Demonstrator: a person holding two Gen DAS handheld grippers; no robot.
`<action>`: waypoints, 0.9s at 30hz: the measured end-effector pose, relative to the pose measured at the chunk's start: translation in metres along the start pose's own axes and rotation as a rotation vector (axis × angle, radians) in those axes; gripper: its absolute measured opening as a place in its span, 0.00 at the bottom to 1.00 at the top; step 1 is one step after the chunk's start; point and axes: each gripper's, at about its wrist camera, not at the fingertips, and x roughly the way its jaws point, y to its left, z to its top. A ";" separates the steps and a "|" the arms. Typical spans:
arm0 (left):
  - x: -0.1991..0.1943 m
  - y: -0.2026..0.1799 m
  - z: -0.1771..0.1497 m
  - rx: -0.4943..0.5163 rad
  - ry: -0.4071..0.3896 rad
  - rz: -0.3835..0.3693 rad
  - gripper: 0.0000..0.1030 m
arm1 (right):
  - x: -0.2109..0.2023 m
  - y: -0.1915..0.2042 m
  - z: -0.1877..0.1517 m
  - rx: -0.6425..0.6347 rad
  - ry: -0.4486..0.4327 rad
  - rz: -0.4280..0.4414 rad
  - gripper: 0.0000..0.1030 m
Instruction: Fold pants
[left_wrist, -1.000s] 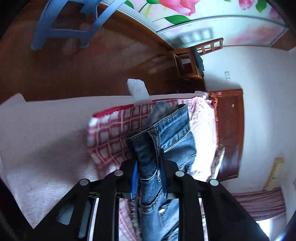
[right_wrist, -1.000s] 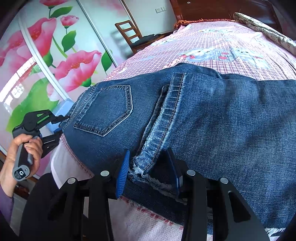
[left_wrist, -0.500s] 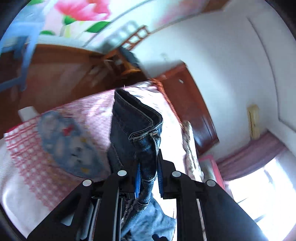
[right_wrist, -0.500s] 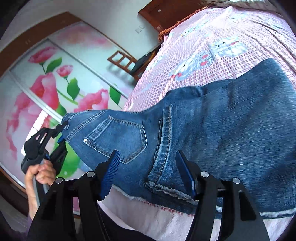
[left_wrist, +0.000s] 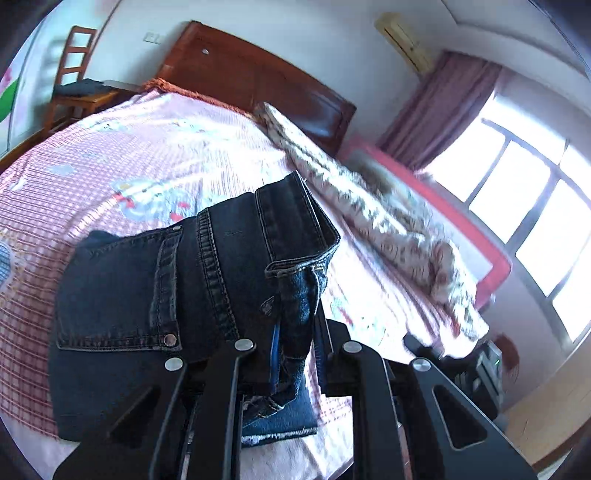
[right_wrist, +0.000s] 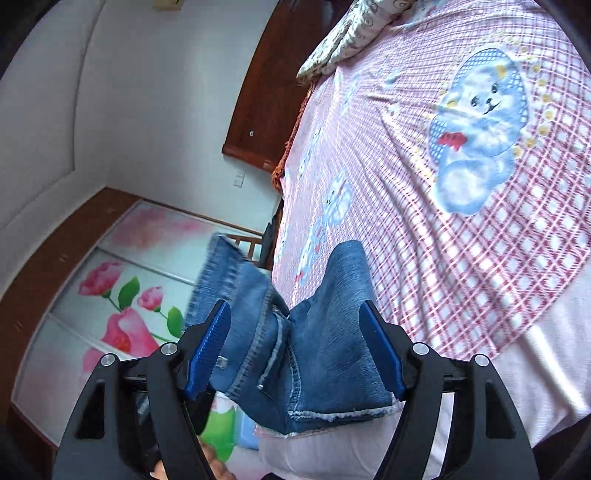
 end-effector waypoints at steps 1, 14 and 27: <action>0.014 -0.005 -0.013 0.042 0.043 0.019 0.13 | -0.004 -0.005 0.001 0.010 -0.005 -0.007 0.69; 0.024 -0.054 -0.089 0.541 0.153 0.217 0.87 | 0.017 -0.019 -0.012 0.058 0.092 -0.059 0.69; -0.001 0.099 -0.025 0.076 0.089 0.300 0.94 | 0.078 0.015 -0.040 -0.145 0.263 -0.292 0.66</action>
